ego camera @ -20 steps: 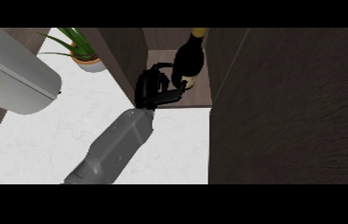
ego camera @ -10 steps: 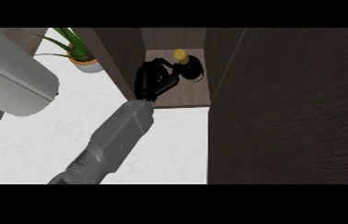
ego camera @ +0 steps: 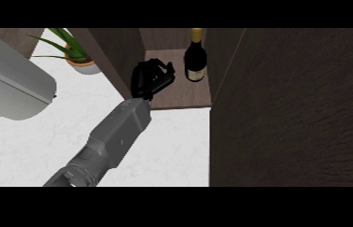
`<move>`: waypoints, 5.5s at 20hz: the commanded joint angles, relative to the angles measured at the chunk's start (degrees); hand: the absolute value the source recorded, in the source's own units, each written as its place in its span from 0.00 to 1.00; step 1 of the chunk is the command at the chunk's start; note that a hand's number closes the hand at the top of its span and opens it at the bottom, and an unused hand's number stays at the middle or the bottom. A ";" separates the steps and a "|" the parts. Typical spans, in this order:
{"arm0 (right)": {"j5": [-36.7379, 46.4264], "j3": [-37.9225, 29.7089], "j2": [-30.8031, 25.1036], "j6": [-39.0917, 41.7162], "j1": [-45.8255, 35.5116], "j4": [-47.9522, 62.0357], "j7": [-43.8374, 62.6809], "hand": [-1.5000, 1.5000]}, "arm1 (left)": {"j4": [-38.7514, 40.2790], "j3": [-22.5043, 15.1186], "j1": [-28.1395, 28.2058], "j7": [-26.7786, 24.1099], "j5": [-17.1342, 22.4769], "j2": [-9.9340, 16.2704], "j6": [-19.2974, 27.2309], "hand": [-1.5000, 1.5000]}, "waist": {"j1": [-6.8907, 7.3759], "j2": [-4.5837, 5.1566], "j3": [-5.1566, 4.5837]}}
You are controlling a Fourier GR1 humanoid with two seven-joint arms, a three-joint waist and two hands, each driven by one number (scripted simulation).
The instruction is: Pick up the wine, place it into the cabinet and close the cabinet
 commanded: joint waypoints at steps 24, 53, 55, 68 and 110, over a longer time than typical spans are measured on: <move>-0.43 -1.53 -0.92 -2.25 0.21 -3.75 3.81 0.00 | -11.53 -1.13 8.28 -8.74 -4.28 3.34 -0.33 0.00 | 4.31 -1.50 0.09; 3.17 5.07 -5.95 4.02 0.25 -8.36 8.07 1.00 | -100.07 -16.05 51.69 16.10 -20.32 27.39 22.20 0.00 | 3.81 -1.18 0.05; -1.05 3.71 -9.79 10.30 2.65 -6.60 5.95 1.00 | -102.51 -16.65 56.21 13.97 -21.67 29.69 22.57 0.00 | 4.13 -1.23 0.09; -4.00 24.28 -5.03 6.51 7.64 -18.03 18.52 1.00 | -114.59 -0.35 77.50 8.24 -15.65 40.69 14.15 0.00 | 4.10 -1.27 -0.03; 14.47 22.68 1.76 -23.40 -59.61 50.63 4.42 1.00 | -113.31 28.36 94.04 16.03 -4.95 41.18 -17.58 0.00 | 4.00 -0.61 0.05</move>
